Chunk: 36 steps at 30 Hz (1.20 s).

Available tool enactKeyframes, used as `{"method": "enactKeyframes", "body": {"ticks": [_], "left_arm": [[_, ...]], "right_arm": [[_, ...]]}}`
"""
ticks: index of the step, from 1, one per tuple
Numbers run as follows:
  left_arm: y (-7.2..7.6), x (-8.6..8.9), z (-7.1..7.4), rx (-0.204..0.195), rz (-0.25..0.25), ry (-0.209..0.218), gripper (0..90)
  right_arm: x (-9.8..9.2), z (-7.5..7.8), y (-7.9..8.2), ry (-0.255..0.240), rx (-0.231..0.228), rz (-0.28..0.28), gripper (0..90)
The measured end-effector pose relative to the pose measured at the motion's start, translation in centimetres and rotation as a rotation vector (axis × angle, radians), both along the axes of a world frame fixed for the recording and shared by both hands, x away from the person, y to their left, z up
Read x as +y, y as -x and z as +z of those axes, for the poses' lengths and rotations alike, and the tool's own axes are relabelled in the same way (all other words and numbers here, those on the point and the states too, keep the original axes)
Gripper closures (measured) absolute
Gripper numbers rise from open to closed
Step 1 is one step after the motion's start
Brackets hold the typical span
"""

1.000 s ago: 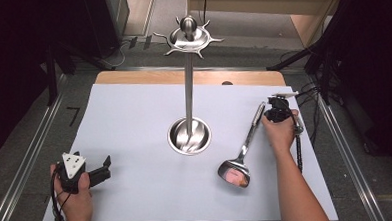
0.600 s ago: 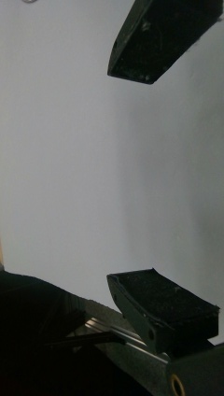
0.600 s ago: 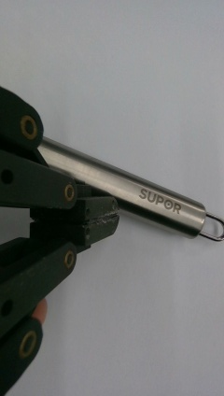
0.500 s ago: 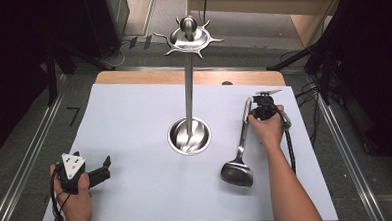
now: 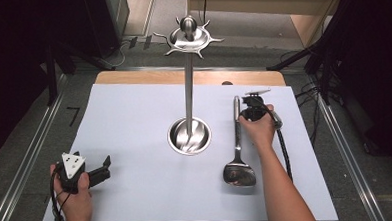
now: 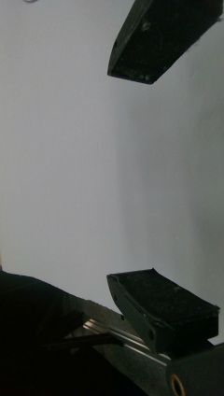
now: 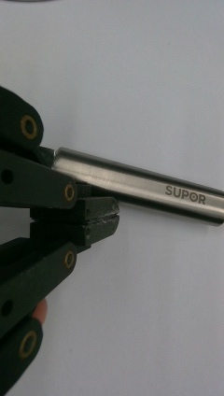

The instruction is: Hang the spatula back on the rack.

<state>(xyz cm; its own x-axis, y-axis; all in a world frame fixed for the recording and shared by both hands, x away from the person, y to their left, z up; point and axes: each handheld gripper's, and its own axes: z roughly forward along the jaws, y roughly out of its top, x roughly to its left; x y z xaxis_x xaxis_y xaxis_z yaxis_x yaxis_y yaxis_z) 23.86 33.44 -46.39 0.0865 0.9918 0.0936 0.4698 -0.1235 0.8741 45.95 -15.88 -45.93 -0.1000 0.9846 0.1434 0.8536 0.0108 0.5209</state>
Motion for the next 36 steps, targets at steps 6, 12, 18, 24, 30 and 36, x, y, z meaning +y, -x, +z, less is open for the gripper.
{"method": "enactKeyframes", "body": {"ticks": [6, 12, 18, 24, 30, 36], "left_arm": [[0.0, 0.0, 0.0, -0.004, -0.002, -0.002, 3.8], [0.0, 0.0, 0.0, -0.006, -0.002, 0.000, 3.8], [0.0, 0.0, 0.0, -0.005, 0.000, 0.002, 3.8], [0.0, 0.0, 0.0, -0.003, 0.001, 0.000, 3.8], [0.0, 0.0, 0.0, -0.006, 0.003, 0.003, 3.8], [0.1, 0.0, 0.0, -0.007, 0.000, 0.004, 3.8]], "right_arm": [[0.7, 0.0, 0.2, -0.014, -0.002, 0.031, 90.0], [0.9, 0.1, 0.4, -0.012, -0.007, 0.040, 88.4], [0.3, 1.5, 1.6, -0.063, -0.028, 0.062, 67.8], [0.5, 2.2, 2.7, -0.017, 0.009, 0.059, 56.9], [1.3, 2.2, 4.1, 0.025, 0.066, 0.071, 50.6], [1.8, 1.8, 5.0, 0.012, 0.106, 0.078, 51.6]]}}
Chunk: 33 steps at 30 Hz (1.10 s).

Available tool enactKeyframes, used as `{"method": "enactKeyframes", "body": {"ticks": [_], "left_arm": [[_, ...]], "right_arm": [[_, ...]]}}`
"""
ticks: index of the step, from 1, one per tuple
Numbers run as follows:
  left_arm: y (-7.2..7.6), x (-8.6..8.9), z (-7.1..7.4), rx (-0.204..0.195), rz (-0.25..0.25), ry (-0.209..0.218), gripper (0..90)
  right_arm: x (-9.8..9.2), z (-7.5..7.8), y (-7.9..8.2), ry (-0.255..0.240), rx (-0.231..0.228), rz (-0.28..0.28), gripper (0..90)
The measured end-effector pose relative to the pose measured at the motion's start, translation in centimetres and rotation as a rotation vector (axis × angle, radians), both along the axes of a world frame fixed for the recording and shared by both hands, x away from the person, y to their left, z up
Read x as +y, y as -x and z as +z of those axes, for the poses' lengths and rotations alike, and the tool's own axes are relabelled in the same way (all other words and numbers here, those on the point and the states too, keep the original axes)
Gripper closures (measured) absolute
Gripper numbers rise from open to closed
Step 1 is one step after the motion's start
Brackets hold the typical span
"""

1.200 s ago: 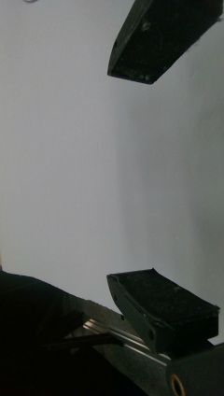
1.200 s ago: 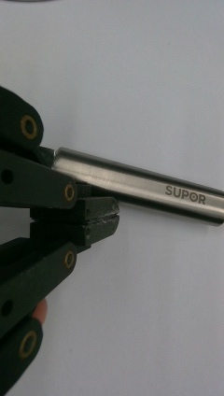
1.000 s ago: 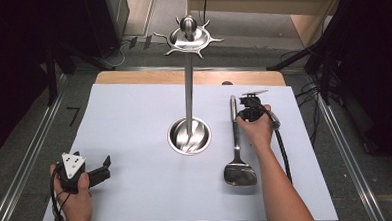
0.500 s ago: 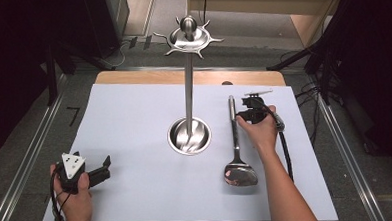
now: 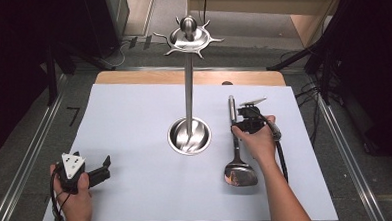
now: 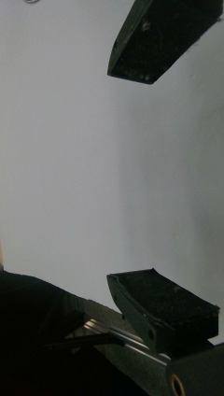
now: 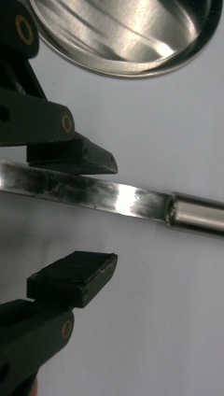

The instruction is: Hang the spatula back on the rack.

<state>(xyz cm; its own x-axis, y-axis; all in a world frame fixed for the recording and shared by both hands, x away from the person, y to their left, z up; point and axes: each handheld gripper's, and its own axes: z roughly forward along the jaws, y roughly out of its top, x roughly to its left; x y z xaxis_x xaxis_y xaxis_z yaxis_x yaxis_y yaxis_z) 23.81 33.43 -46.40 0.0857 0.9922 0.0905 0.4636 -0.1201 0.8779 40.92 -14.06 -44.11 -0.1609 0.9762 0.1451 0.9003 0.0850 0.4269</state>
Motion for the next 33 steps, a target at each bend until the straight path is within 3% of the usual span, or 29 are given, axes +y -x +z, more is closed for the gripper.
{"method": "enactKeyframes", "body": {"ticks": [9, 11, 22, 33], "left_arm": [[0.0, 0.0, 0.0, 0.003, -0.001, -0.001, 3.8], [0.0, 0.0, 0.0, 0.003, 0.000, -0.001, 3.8], [0.0, 0.0, 0.0, 0.002, -0.002, -0.004, 3.9], [0.0, -0.1, 0.0, 0.001, 0.000, -0.017, 3.8]], "right_arm": [[0.4, -0.4, 1.6, -0.013, 0.040, -0.036, 57.0], [0.3, -0.5, 2.0, -0.039, 0.059, -0.055, 59.3], [0.6, -0.3, 3.3, -0.050, 0.093, -0.072, 67.5], [1.2, -0.5, 4.5, -0.007, 0.124, -0.068, 69.0]]}}
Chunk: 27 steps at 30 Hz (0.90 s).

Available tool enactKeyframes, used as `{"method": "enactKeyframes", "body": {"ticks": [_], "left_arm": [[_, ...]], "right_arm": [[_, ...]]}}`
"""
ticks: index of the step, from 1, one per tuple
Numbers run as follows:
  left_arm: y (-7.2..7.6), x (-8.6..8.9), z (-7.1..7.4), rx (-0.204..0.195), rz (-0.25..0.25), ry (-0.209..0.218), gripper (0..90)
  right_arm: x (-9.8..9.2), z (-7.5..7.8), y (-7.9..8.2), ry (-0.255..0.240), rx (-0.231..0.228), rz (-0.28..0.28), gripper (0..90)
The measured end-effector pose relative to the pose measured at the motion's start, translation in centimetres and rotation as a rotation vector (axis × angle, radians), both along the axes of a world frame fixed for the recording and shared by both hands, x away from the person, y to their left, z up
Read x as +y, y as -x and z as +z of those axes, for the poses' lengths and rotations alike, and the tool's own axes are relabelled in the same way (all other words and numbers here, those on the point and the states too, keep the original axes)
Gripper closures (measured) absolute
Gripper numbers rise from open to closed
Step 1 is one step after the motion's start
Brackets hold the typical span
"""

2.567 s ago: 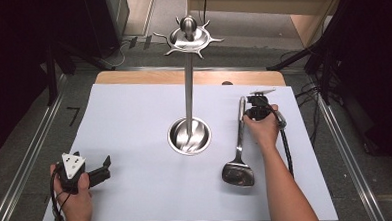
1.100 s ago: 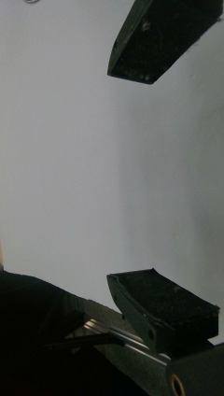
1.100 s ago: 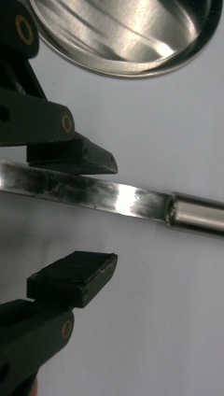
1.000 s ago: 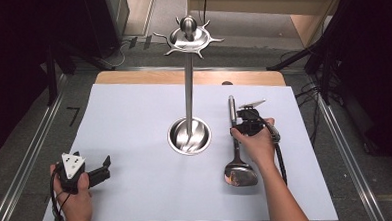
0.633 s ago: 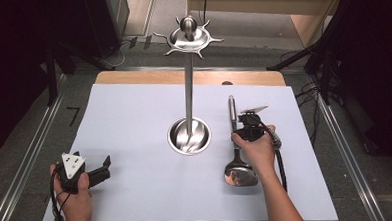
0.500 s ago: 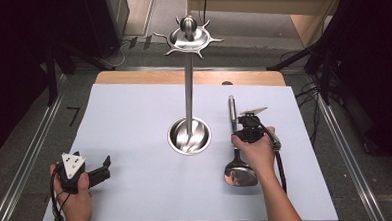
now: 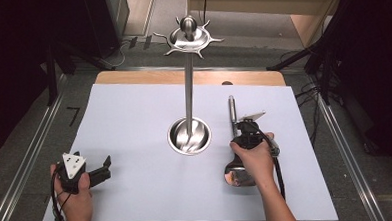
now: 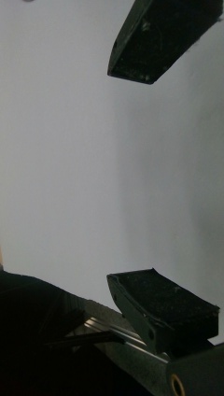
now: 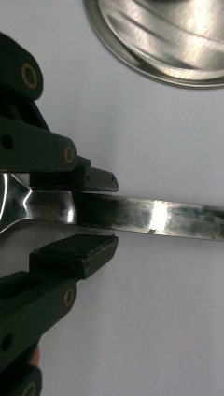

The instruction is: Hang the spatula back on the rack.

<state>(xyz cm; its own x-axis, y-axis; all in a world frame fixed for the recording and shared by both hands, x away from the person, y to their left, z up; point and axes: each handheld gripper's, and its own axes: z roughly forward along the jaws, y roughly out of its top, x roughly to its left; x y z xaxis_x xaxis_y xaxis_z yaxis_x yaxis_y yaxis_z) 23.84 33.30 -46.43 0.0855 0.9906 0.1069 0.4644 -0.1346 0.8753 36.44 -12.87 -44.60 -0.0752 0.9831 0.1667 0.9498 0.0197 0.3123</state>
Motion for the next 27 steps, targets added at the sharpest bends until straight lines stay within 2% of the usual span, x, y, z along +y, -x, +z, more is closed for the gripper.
{"method": "enactKeyframes", "body": {"ticks": [4, 8, 9, 11, 14, 20, 24, 27], "left_arm": [[0.0, 0.0, 0.0, 0.002, -0.001, -0.002, 3.8], [0.0, 0.0, 0.0, 0.005, -0.002, 0.000, 3.9], [0.0, 0.0, 0.0, 0.007, -0.002, -0.001, 3.9], [0.0, -0.1, 0.0, 0.003, 0.000, -0.004, 3.8], [0.0, -0.1, 0.0, 0.005, -0.001, -0.005, 3.9], [0.0, 0.0, 0.0, 0.007, -0.002, -0.001, 3.8], [0.0, 0.0, 0.0, 0.005, -0.002, 0.000, 3.9], [0.0, 0.0, 0.0, 0.008, -0.003, 0.000, 3.8]], "right_arm": [[0.4, 0.1, 0.2, 0.033, 0.022, 0.008, 69.5], [0.7, 0.0, 0.2, 0.053, 0.021, 0.013, 71.1], [1.0, -0.1, 0.2, 0.089, 0.017, 0.036, 73.2], [1.0, -0.1, 0.2, 0.093, 0.019, 0.036, 73.4], [1.3, 0.0, 0.1, 0.107, 0.029, 0.019, 74.4], [1.8, -0.1, 0.2, 0.136, 0.019, -0.017, 76.3], [1.4, -0.1, 0.4, 0.113, 0.000, 0.003, 76.8], [0.8, -0.2, 0.8, 0.076, -0.043, 0.002, 76.8]]}}
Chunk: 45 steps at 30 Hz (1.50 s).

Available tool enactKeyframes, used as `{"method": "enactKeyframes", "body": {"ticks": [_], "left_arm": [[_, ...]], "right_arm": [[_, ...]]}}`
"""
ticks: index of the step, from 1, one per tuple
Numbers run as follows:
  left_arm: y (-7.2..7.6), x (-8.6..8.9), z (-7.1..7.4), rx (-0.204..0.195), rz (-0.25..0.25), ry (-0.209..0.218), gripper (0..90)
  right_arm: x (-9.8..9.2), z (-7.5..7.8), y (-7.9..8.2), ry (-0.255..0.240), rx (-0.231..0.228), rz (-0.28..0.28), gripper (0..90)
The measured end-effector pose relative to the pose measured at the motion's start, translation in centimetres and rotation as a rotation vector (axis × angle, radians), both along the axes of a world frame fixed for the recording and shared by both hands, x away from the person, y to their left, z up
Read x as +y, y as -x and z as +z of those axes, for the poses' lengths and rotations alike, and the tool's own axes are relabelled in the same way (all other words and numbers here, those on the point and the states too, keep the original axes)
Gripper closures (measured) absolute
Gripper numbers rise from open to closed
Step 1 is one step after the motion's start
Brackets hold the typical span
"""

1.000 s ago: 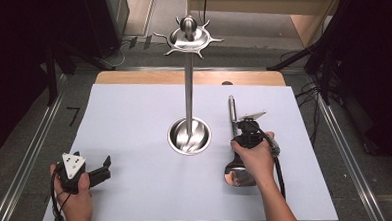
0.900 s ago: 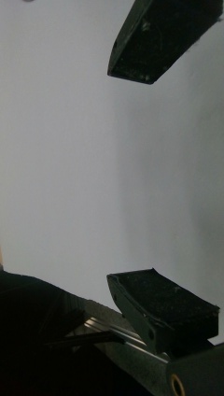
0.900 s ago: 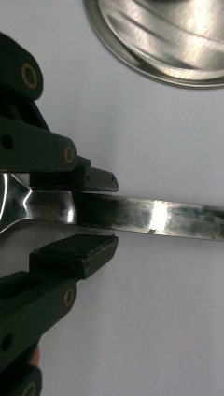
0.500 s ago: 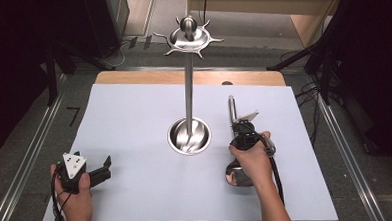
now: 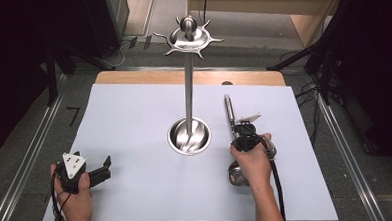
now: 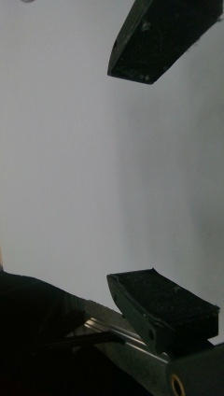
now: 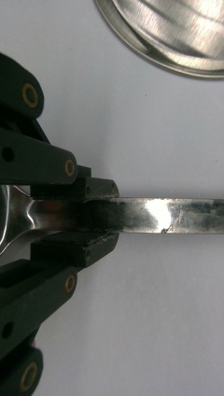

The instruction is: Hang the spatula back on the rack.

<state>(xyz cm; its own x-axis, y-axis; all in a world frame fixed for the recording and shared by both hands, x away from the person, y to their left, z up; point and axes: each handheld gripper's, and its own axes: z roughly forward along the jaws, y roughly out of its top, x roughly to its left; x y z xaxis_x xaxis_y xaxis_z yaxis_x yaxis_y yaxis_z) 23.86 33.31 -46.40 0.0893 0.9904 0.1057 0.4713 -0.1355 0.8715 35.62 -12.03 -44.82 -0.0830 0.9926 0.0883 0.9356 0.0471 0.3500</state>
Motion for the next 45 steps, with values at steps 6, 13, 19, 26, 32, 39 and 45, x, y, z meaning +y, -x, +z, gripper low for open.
{"method": "enactKeyframes", "body": {"ticks": [6, 13, 19, 26, 32, 39, 45], "left_arm": [[-0.1, -0.1, 0.0, 0.006, 0.001, -0.005, 3.8], [-0.1, -0.1, 0.0, 0.005, 0.002, -0.011, 3.8], [0.0, -0.1, 0.0, 0.004, 0.006, -0.005, 3.8], [-0.1, -0.2, 0.0, 0.003, 0.005, -0.011, 3.8], [-0.1, -0.1, 0.0, 0.006, 0.002, -0.011, 3.8], [-0.1, -0.1, 0.0, 0.009, 0.001, -0.012, 3.8], [-0.2, -0.1, 0.0, 0.013, -0.001, -0.010, 3.8]], "right_arm": [[-1.1, -0.3, 1.0, -0.055, -0.113, 0.010, 76.8], [-2.9, 0.2, 2.8, -0.156, -0.200, 0.045, 76.8], [-3.5, 0.2, 4.3, -0.251, -0.308, 0.060, 76.8], [-3.9, 0.5, 6.1, -0.312, -0.460, 0.118, 76.8], [-3.9, 1.4, 7.2, -0.345, -0.579, 0.161, 76.8], [-2.9, 0.9, 7.8, -0.337, -0.669, 0.210, 76.9], [-2.5, 1.0, 8.6, -0.339, -0.761, 0.227, 76.8]]}}
